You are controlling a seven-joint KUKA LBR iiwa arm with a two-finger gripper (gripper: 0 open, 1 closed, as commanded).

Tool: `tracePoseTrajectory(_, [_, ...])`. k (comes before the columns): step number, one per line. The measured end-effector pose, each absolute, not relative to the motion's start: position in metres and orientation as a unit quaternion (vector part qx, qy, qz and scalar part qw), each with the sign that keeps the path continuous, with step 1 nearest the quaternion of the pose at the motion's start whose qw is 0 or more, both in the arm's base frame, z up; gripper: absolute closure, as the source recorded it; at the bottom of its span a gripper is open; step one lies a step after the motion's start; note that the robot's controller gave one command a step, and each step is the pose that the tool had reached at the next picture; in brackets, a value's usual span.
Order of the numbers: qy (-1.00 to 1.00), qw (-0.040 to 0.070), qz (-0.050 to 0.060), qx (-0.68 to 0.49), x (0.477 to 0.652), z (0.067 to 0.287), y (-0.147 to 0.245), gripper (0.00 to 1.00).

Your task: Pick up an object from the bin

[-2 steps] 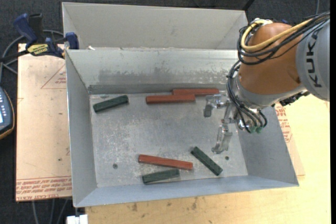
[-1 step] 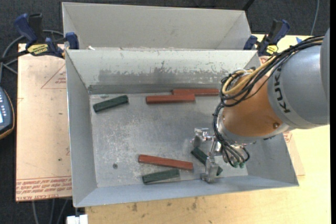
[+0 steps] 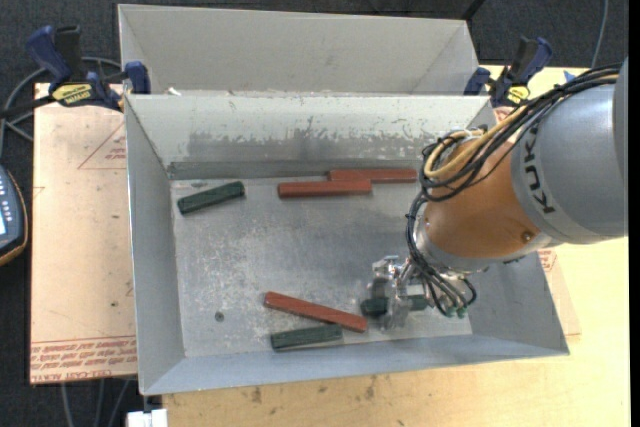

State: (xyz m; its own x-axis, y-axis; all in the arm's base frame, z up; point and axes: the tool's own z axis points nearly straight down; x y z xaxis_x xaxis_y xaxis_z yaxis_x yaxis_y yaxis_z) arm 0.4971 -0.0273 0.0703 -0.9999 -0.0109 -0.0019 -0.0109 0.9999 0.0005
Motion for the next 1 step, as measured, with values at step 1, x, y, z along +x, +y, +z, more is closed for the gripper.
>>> tracePoseTrajectory(1, [1.000, 0.005, 0.000, -0.031, 0.4856, 0.2125, 0.0006, 1.00])
